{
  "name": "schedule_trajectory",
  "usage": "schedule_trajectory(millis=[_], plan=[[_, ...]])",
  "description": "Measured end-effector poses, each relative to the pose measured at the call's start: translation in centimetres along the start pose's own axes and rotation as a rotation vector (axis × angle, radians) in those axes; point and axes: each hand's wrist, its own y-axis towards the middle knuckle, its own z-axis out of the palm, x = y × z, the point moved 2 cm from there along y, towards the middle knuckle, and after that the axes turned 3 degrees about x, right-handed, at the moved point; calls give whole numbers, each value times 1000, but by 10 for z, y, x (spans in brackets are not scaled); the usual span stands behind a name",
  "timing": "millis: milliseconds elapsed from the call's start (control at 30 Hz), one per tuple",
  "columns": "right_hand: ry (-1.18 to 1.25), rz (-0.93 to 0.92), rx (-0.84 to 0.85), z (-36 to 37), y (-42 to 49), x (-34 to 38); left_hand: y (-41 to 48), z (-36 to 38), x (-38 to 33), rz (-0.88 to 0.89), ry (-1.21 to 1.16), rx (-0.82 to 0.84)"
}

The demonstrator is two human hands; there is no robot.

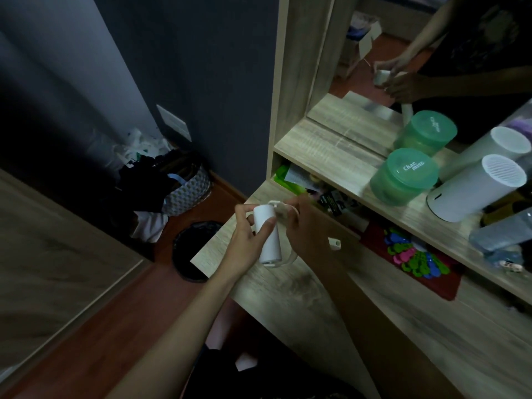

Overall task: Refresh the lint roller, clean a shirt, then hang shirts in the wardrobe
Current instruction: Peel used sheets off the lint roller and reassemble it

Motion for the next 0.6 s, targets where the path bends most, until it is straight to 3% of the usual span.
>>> schedule_trajectory(millis=[233, 600], plan=[[-109, 57, -22, 14, -10, -6, -6, -2, 2, 18, 65, 110], [181, 7, 68, 11, -8, -4, -5, -13, 10, 7, 44, 73]])
